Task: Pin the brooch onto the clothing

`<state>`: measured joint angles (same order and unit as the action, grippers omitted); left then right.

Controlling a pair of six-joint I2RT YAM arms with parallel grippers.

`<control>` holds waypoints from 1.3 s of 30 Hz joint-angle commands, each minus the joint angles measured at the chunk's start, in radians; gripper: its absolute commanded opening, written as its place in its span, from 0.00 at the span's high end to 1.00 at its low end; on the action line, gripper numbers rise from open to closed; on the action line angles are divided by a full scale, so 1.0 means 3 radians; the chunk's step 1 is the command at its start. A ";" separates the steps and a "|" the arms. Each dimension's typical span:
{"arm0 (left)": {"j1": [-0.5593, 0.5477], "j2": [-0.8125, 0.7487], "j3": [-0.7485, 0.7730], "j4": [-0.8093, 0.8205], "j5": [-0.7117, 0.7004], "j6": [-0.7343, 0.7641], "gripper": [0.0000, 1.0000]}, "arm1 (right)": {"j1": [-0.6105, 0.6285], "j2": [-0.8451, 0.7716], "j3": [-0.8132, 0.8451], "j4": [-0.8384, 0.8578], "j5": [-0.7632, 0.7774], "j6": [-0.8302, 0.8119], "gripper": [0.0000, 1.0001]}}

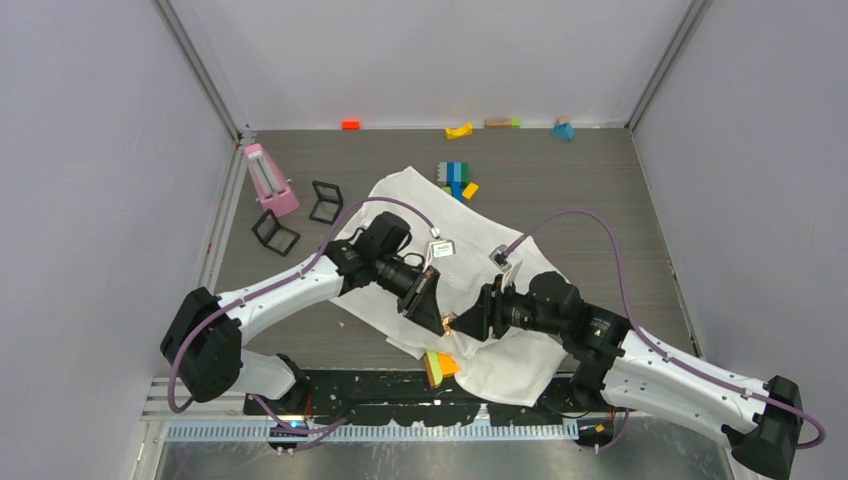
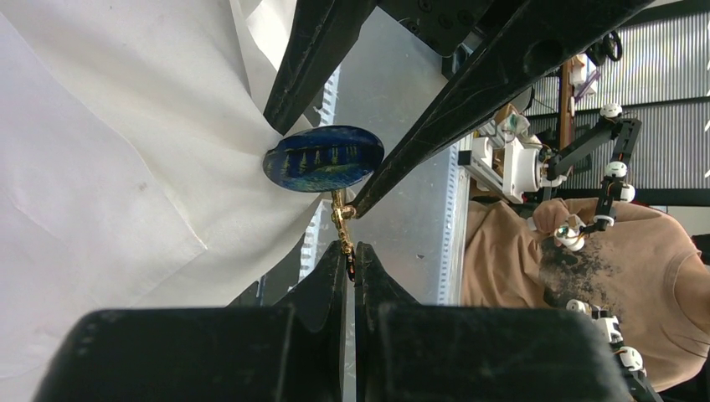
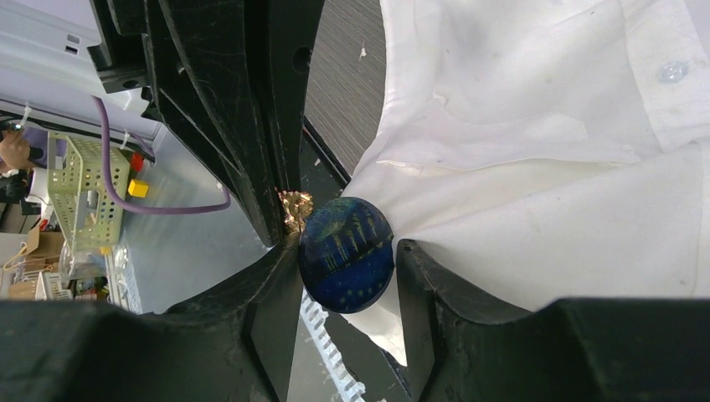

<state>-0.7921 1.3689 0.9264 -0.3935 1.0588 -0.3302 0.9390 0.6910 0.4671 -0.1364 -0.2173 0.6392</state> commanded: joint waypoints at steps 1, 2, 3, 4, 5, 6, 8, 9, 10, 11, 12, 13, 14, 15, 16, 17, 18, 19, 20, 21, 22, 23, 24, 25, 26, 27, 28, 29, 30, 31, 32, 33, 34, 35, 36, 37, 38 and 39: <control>-0.0126 -0.0045 0.0041 0.0145 0.0449 0.0011 1.00 | -0.0031 0.0098 0.0106 0.0058 0.0461 -0.0050 0.52; -0.0130 -0.0050 0.0041 0.0146 0.0447 0.0016 1.00 | -0.0031 0.0099 0.0108 0.0049 0.0487 -0.0049 0.52; -0.0131 -0.0051 0.0041 0.0146 0.0451 0.0016 1.00 | -0.0029 0.0101 0.0113 0.0036 0.0498 -0.0047 0.52; -0.0131 -0.0052 0.0041 0.0146 0.0446 0.0017 1.00 | -0.0031 0.0095 0.0111 0.0031 0.0523 -0.0046 0.53; -0.0135 -0.0054 0.0041 0.0146 0.0445 0.0017 1.00 | -0.0031 0.0081 0.0108 0.0018 0.0564 -0.0042 0.53; -0.0133 -0.0057 0.0038 0.0146 0.0445 0.0017 1.00 | -0.0031 0.0067 0.0103 0.0011 0.0588 -0.0038 0.53; -0.0135 -0.0059 0.0036 0.0146 0.0434 0.0021 1.00 | -0.0031 0.0025 0.0093 -0.0025 0.0673 -0.0024 0.53; -0.0135 -0.0063 0.0041 0.0141 0.0421 0.0022 1.00 | -0.0031 -0.0010 0.0089 -0.0051 0.0700 -0.0020 0.53; -0.0135 -0.0067 0.0041 0.0138 0.0415 0.0026 1.00 | -0.0031 -0.0029 0.0083 -0.0067 0.0763 -0.0017 0.53; -0.0135 -0.0067 0.0041 0.0132 0.0412 0.0029 1.00 | -0.0031 -0.0071 0.0078 -0.0089 0.0827 -0.0014 0.53; -0.0136 -0.0067 0.0045 0.0124 0.0402 0.0035 1.00 | -0.0031 -0.0088 0.0069 -0.0098 0.0842 -0.0014 0.53; -0.0135 -0.0066 0.0046 0.0113 0.0390 0.0039 1.00 | -0.0029 -0.0120 0.0066 -0.0114 0.0860 -0.0011 0.53; -0.0133 -0.0068 0.0051 0.0096 0.0367 0.0048 1.00 | -0.0031 -0.0144 0.0061 -0.0125 0.0864 -0.0010 0.53; -0.0132 -0.0060 0.0060 0.0069 0.0326 0.0065 1.00 | -0.0031 -0.0150 0.0060 -0.0129 0.0856 -0.0011 0.53; -0.0135 -0.0055 0.0072 0.0024 0.0270 0.0083 1.00 | -0.0029 -0.0158 0.0059 -0.0132 0.0844 -0.0016 0.53; -0.0133 -0.0041 0.0086 -0.0027 0.0209 0.0116 1.00 | -0.0030 -0.0160 0.0059 -0.0128 0.0809 -0.0020 0.53; -0.0131 -0.0020 0.0105 -0.0085 0.0145 0.0151 1.00 | -0.0031 -0.0167 0.0065 -0.0122 0.0790 -0.0027 0.53; -0.0131 -0.0002 0.0126 -0.0141 0.0075 0.0178 1.00 | -0.0029 -0.0169 0.0070 -0.0117 0.0775 -0.0028 0.51; -0.0131 0.0016 0.0146 -0.0187 0.0032 0.0200 1.00 | -0.0030 -0.0175 0.0090 -0.0117 0.0673 -0.0027 0.50; -0.0131 0.0033 0.0157 -0.0219 -0.0016 0.0208 1.00 | -0.0031 -0.0181 0.0102 -0.0122 0.0650 -0.0028 0.46; -0.0131 0.0041 0.0169 -0.0240 -0.0068 0.0210 1.00 | -0.0031 -0.0195 0.0134 -0.0136 0.0630 -0.0031 0.44; -0.0131 0.0049 0.0185 -0.0265 -0.0124 0.0215 1.00 | -0.0031 -0.0206 0.0150 -0.0145 0.0629 -0.0033 0.39; -0.0131 0.0049 0.0200 -0.0290 -0.0186 0.0224 1.00 | -0.0031 -0.0230 0.0194 -0.0171 0.0616 -0.0034 0.37; -0.0131 0.0052 0.0216 -0.0323 -0.0240 0.0237 0.97 | -0.0031 -0.0241 0.0250 -0.0190 0.0619 -0.0034 0.33; -0.0128 0.0053 0.0222 -0.0340 -0.0296 0.0243 0.91 | -0.0031 -0.0264 0.0285 -0.0246 0.0640 -0.0033 0.32; -0.0126 0.0047 0.0232 -0.0355 -0.0353 0.0246 0.82 | -0.0031 -0.0274 0.0361 -0.0279 0.0659 -0.0036 0.30; -0.0123 0.0042 0.0242 -0.0367 -0.0402 0.0250 0.71 | -0.0031 -0.0285 0.0409 -0.0364 0.0696 -0.0051 0.29; -0.0110 0.0034 0.0253 -0.0380 -0.0455 0.0252 0.58 | -0.0030 -0.0279 0.0514 -0.0484 0.0777 -0.0063 0.27; -0.0093 0.0015 0.0266 -0.0392 -0.0511 0.0252 0.44 | -0.0031 -0.0271 0.0583 -0.0554 0.0941 -0.0087 0.27; -0.0070 -0.0019 0.0287 -0.0414 -0.0577 0.0266 0.34 | -0.0031 -0.0227 0.0737 -0.0728 0.1037 -0.0106 0.25; -0.0041 -0.0051 0.0314 -0.0446 -0.0652 0.0291 0.27 | -0.0034 -0.0191 0.0820 -0.0827 0.1251 -0.0114 0.24; -0.0001 -0.0088 0.0348 -0.0478 -0.0727 0.0319 0.21 | -0.0041 -0.0103 0.1003 -0.1061 0.1374 -0.0110 0.22; 0.0051 -0.0130 0.0384 -0.0502 -0.0807 0.0342 0.14 | -0.0051 -0.0045 0.1093 -0.1178 0.1650 -0.0095 0.20; 0.0110 -0.0168 0.0430 -0.0512 -0.0877 0.0359 0.09 | -0.0107 0.0092 0.1280 -0.1432 0.1785 -0.0046 0.18; 0.0177 -0.0197 0.0476 -0.0508 -0.0960 0.0367 0.05 | -0.0161 0.0157 0.1370 -0.1558 0.2006 -0.0017 0.17; 0.0242 -0.0216 0.0543 -0.0489 -0.1074 0.0365 0.01 | -0.0302 0.0288 0.1500 -0.1747 0.2097 0.0028 0.16; 0.0308 -0.0233 0.0595 -0.0420 -0.1197 0.0347 0.01 | -0.0511 0.0347 0.1551 -0.1812 0.2101 0.0051 0.15; 0.0353 -0.0227 0.0639 -0.0372 -0.1375 0.0318 0.00 | -0.0624 0.0457 0.1607 -0.1894 0.2036 0.0100 0.15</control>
<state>-0.7444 1.3563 1.0302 -0.5400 0.8059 -0.2478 0.8715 0.7403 0.8669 -0.5251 0.2359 0.6346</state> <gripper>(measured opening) 0.984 0.840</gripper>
